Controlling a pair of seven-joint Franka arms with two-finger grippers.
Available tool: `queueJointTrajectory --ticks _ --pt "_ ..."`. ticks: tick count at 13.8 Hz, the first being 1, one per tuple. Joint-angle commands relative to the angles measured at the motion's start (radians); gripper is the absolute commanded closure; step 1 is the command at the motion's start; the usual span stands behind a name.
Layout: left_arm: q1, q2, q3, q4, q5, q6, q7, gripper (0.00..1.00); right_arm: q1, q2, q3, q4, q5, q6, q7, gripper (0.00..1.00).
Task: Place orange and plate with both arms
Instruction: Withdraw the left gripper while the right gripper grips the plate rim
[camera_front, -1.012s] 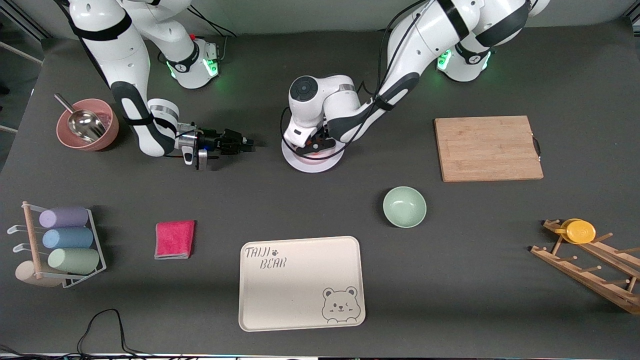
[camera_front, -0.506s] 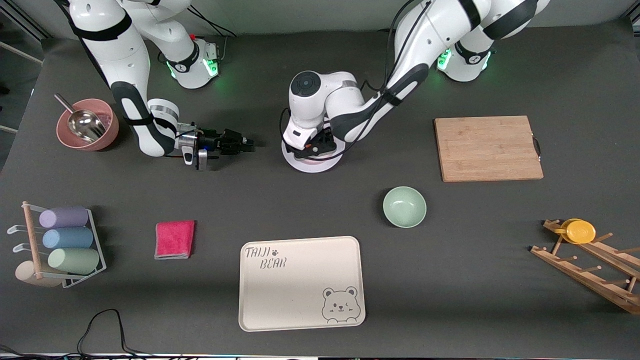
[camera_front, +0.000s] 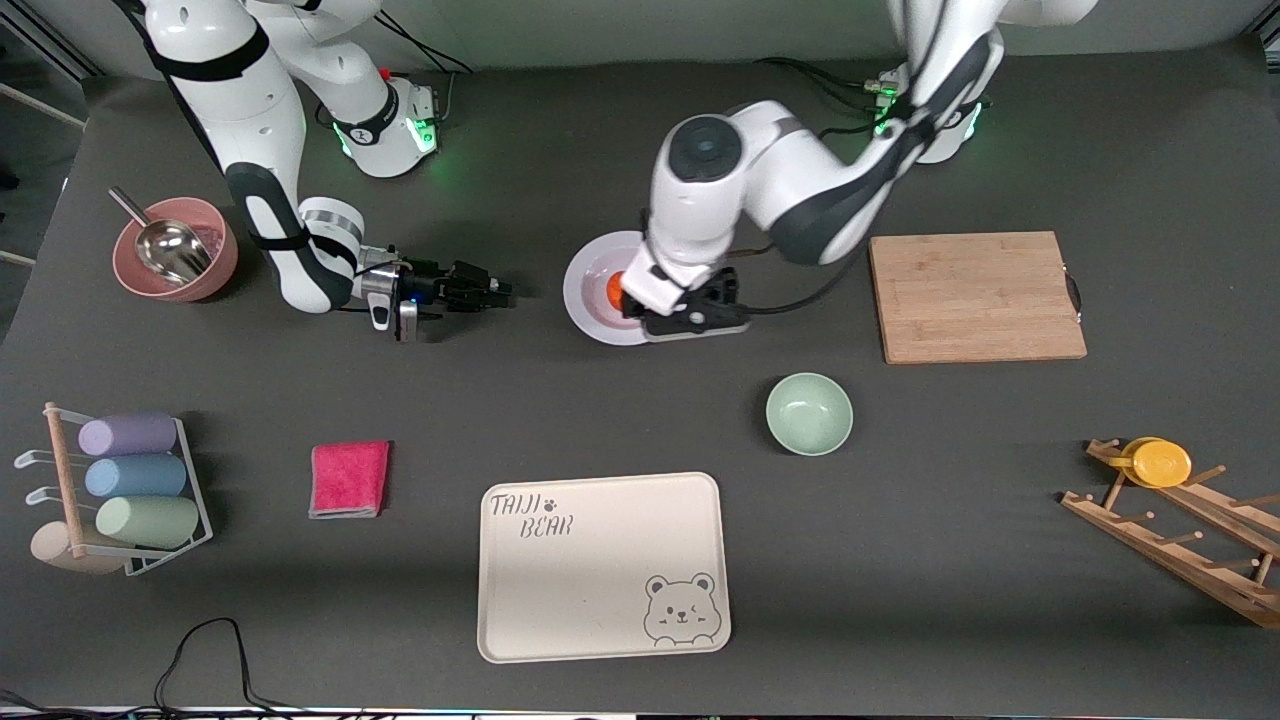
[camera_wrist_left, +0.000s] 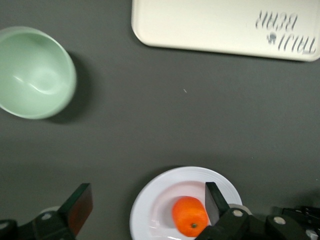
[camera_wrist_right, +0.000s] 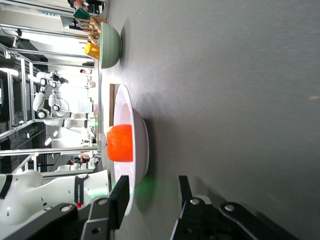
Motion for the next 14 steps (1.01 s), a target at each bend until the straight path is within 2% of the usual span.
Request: queueJointTrajectory --ticks 1,3,5,8,11,14 --pt "0.079 -0.162 0.048 -0.087 -0.064 -0.066 0.211 0.0 0.079 0.037 -0.002 0.031 0.097 -0.012 -0.028 0.53" --pt "0.131 -0.215 0.077 -0.087 -0.066 -0.135 0.345 0.0 0.131 0.051 0.0 0.046 0.167 -0.012 -0.028 0.53" --pt "0.229 -0.253 0.077 -0.087 -0.079 -0.207 0.495 0.0 0.171 0.061 0.002 0.063 0.224 -0.008 -0.023 0.53" --pt "0.318 -0.29 0.102 -0.087 -0.097 -0.238 0.718 0.0 0.218 0.081 0.003 0.086 0.287 -0.006 -0.02 0.53" --pt "0.368 -0.366 0.181 -0.124 -0.113 -0.243 0.799 0.0 0.231 0.094 0.037 0.104 0.337 -0.002 -0.017 0.53" --pt "0.371 -0.414 0.315 -0.124 -0.158 -0.321 0.946 0.0 0.231 0.098 0.074 0.117 0.379 0.008 -0.017 0.53"
